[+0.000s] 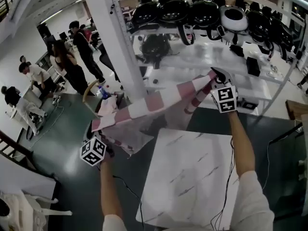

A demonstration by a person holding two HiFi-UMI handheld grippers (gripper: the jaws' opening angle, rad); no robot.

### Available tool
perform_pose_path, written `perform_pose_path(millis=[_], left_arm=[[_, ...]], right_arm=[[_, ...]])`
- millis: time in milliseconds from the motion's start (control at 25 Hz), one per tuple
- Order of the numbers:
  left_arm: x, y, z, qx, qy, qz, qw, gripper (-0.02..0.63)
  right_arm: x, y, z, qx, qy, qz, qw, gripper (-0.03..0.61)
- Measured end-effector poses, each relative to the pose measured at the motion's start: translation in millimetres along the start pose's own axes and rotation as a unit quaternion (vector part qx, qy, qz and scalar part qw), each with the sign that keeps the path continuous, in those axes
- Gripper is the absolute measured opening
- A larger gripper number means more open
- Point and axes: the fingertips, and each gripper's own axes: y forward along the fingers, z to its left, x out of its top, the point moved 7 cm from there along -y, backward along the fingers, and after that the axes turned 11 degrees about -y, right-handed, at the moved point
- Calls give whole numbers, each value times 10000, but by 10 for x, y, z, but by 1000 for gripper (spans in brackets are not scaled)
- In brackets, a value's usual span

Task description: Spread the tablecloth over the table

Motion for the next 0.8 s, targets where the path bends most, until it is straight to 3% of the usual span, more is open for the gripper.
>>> perform_pose_path(millis=[120, 240, 400, 560, 800], left_arm=[[-421, 248, -673, -630, 221, 333, 9972, 26], [-794, 339, -1188, -1070, 474, 608, 9913, 26], [-1101, 228, -1663, -1409, 798, 816, 9834, 26], [-1118, -88, -2075, -1704, 1243, 892, 9734, 26], [-1354, -558, -2318, -2192, 1696, 1221, 9531, 26]], right_arm=[[-522, -837, -675, -454, -531, 557, 9960, 18], [-836, -1594, -978, -702, -1178, 1057, 9849, 20], [-1155, -2316, -1181, -669, -1715, 1480, 9717, 20], [-1273, -3031, -1330, -625, -2013, 1832, 9602, 20], [-1440, -3933, -1225, -508, -2278, 2420, 9418, 20]])
